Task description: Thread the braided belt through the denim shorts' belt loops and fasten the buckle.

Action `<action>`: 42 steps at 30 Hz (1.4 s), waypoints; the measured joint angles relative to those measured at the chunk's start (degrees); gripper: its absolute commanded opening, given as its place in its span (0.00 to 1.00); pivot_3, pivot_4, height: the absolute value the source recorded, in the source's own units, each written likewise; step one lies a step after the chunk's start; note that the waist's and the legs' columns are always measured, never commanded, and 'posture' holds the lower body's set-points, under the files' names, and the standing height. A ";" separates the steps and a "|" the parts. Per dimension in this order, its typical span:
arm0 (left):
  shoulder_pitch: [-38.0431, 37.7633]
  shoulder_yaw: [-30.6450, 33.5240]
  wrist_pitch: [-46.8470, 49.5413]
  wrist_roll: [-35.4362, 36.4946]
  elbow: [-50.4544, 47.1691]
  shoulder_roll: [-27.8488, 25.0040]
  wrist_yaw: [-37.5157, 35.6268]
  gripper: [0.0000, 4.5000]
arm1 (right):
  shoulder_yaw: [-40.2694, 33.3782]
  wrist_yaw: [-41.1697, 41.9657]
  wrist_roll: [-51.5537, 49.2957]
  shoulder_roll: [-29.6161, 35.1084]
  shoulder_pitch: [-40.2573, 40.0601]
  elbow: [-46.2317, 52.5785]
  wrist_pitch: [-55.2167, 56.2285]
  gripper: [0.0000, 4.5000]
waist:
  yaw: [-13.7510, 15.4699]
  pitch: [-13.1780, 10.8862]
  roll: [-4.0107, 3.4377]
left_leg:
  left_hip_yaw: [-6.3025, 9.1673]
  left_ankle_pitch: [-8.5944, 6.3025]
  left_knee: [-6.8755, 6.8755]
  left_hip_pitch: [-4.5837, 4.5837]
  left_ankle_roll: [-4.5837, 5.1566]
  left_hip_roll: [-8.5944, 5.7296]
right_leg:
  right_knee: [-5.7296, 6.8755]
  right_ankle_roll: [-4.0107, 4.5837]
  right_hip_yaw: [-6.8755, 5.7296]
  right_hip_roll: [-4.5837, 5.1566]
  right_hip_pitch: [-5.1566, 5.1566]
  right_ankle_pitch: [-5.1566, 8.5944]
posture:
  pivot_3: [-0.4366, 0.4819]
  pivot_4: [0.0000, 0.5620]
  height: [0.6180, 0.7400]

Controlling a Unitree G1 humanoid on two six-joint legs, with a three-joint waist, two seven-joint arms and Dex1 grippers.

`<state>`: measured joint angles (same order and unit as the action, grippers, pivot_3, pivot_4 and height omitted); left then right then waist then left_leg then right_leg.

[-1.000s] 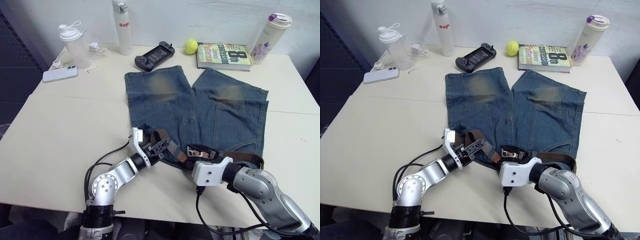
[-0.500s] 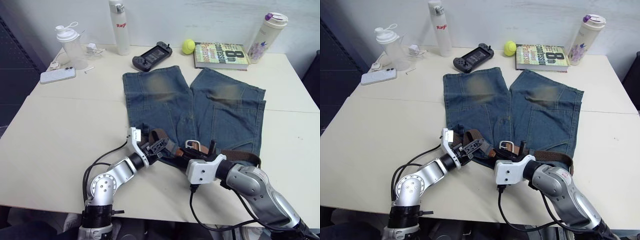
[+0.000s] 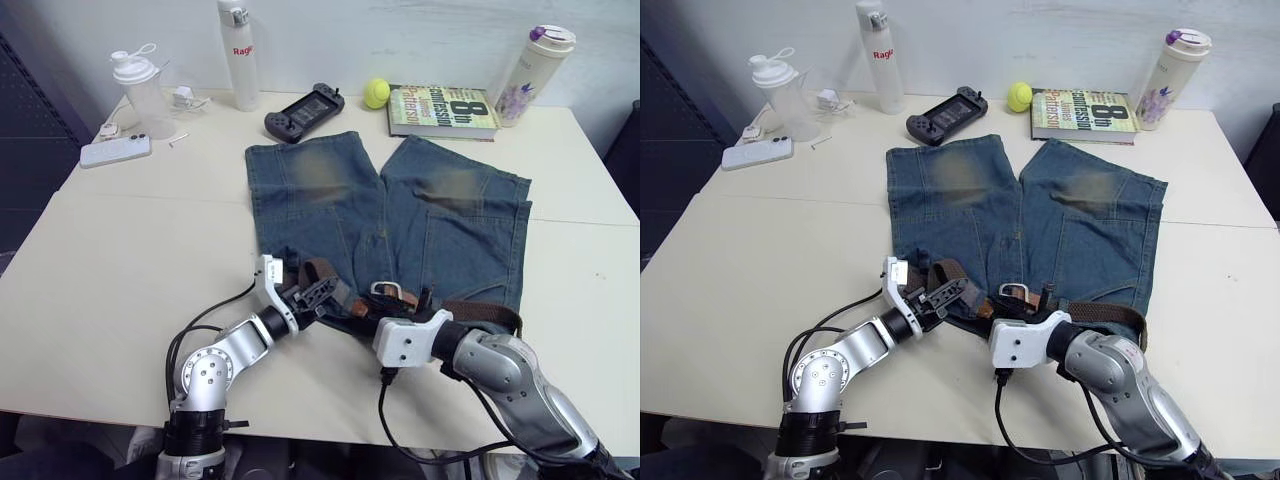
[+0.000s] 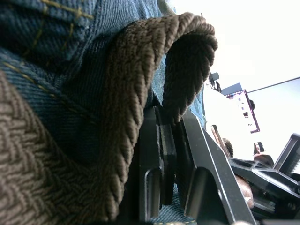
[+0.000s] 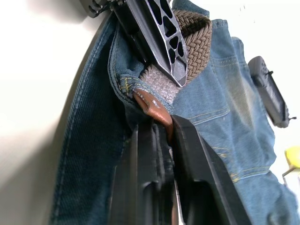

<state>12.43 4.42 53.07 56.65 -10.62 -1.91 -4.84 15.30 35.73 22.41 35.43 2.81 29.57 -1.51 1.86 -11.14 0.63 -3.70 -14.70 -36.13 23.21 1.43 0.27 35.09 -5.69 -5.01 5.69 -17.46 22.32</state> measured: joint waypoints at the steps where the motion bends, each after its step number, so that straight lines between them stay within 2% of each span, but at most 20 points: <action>1: 0.01 0.00 0.10 0.00 -0.01 0.00 -0.05 0.00 | 0.00 0.00 0.10 -0.18 0.00 0.00 -0.08 0.40 | 0.01 0.00 0.00 | 0.00 0.00 0.00 0.00 0.00 -0.01 | 0.00 0.00 0.00 0.00 0.00 0.00 | 0.48 0.27 1.00; 10: 0.03 0.00 0.87 -0.02 -0.10 -0.08 -0.48 0.00 | 0.02 1.82 -0.28 -0.60 -1.26 1.08 -0.13 0.40 | 0.05 0.00 -0.01 | 0.00 0.00 0.00 0.00 0.00 -0.02 | 0.00 0.00 0.00 0.01 0.00 0.00 | 0.48 0.27 1.00; 18: 0.17 -0.84 1.85 -0.03 -0.09 -0.03 -0.98 0.00 | 0.02 4.38 -2.85 0.00 -1.93 5.84 0.62 0.40 | 0.55 0.01 0.00 | 0.01 0.00 -0.02 0.00 0.01 -0.06 | -0.01 0.00 0.02 0.05 0.02 0.00 | 0.48 0.27 1.00; 29: 0.15 -0.89 2.26 -0.02 -0.06 0.59 -1.01 0.00 | -2.35 5.39 -2.72 4.57 -5.30 3.92 1.16 0.40 | 1.02 0.01 0.00 | 0.01 0.00 -0.03 0.00 0.05 -0.07 | -0.01 0.00 0.03 0.05 0.03 0.00 | 0.48 0.27 1.00; 42: 0.19 -0.88 2.53 -0.02 -0.06 0.61 -1.01 0.00 | -0.86 3.32 0.84 2.53 -5.53 1.43 1.59 0.40 | 1.03 0.02 -0.02 | 0.01 0.01 -0.05 0.00 0.05 -0.07 | 0.01 0.00 0.03 0.04 0.03 0.00 | 0.48 0.27 1.00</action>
<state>12.62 3.54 55.60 56.63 -10.69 -1.30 -5.85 14.44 39.06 23.25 37.96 -2.72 31.01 0.09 2.89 -11.12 0.61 -3.69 -14.70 -36.17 23.21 1.48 0.20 35.10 -5.69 -4.98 5.74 -17.43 22.32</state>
